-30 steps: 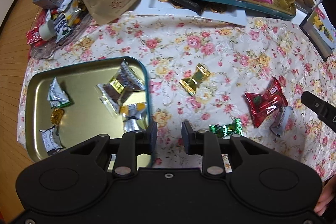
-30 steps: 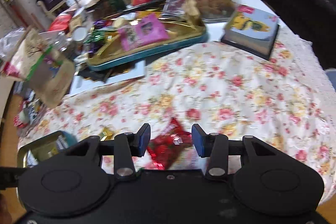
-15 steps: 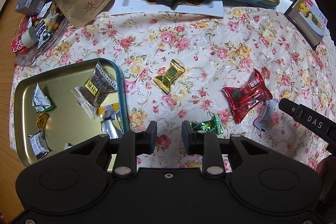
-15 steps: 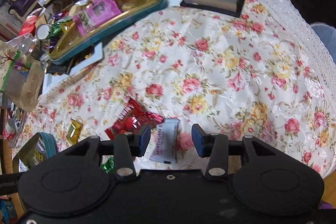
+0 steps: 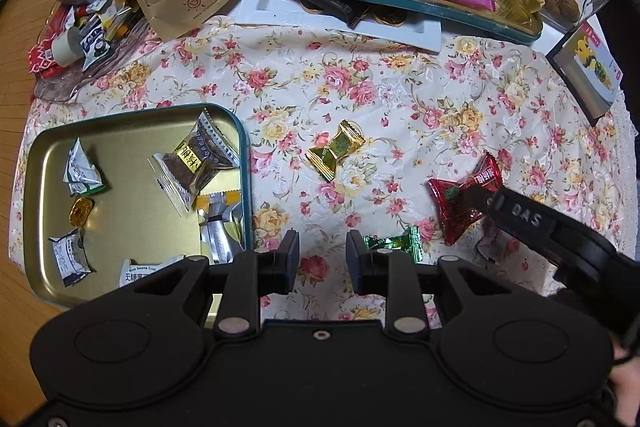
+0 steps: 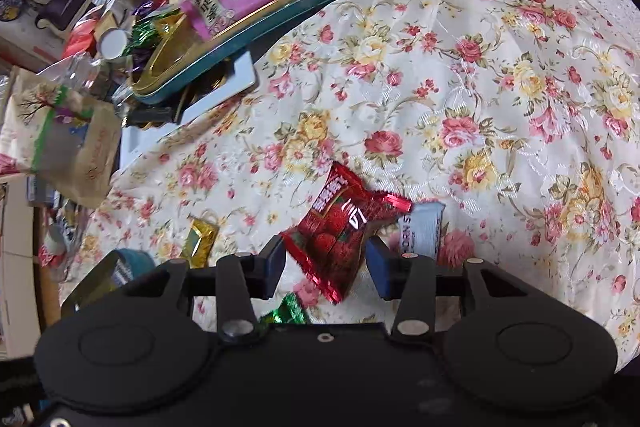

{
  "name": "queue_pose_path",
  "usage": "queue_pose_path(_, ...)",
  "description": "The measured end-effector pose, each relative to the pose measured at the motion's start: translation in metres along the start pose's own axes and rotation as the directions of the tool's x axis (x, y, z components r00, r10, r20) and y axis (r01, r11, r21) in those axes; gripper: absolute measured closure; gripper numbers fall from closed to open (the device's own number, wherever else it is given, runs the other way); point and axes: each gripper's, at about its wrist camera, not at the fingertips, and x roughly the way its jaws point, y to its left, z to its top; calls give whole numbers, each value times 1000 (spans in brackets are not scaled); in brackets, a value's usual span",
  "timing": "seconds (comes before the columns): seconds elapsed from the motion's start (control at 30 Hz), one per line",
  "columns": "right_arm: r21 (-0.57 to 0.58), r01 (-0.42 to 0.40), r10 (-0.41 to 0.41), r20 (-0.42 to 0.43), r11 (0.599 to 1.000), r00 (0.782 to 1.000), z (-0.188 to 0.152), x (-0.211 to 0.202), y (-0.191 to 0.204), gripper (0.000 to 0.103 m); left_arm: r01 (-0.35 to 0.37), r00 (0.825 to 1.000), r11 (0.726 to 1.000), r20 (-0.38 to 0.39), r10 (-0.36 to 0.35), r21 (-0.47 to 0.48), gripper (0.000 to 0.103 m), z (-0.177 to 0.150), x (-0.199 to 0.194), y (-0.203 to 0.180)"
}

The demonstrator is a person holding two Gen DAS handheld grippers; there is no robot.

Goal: Organize snacks
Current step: 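Move the right tool to the red strawberry candy bag and close on it, then lower the left tool onto the white Hawthorn Strip packet and close on it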

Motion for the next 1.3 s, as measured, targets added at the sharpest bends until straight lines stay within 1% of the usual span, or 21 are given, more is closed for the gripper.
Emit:
queue_pose_path(0.23,49,44,-46,31,998,998,8,17,7,51,30,1000,999,-3,-30,-18,67,0,-4,6)
queue_pose_path(0.5,-40,146,-144,35,989,989,2,44,23,51,54,999,998,2,-54,-41,67,3,-9,16)
queue_pose_path(0.57,-74,165,-160,67,983,985,-1,45,28,54,58,998,997,10,-57,-43,67,3,-12,17)
queue_pose_path(0.6,-92,170,-164,72,981,984,-2,46,31,60,59,998,997,13,-58,-41,67,2,-13,17)
queue_pose_path(0.7,-104,145,-135,99,984,986,-1,40,32,66,60,998,998,20,-60,-34,67,2,-14,17)
queue_pose_path(0.9,-88,84,-71,139,993,988,8,10,27,66,42,999,999,32,-42,-6,67,0,-13,8)
queue_pose_path(1.0,-82,63,-50,159,995,986,13,-7,17,66,31,999,999,35,-31,20,67,-1,-10,-2)
queue_pose_path(1.07,-74,71,-57,173,995,983,15,-17,6,66,28,999,999,35,-29,38,67,-2,-7,-10)
queue_pose_path(1.17,-56,106,-93,192,993,977,20,-28,-15,66,33,999,997,35,-35,65,67,-2,-2,-24)
queue_pose_path(1.3,-31,192,-182,192,981,964,24,-33,-42,66,27,999,995,31,-31,101,67,-1,8,-46)
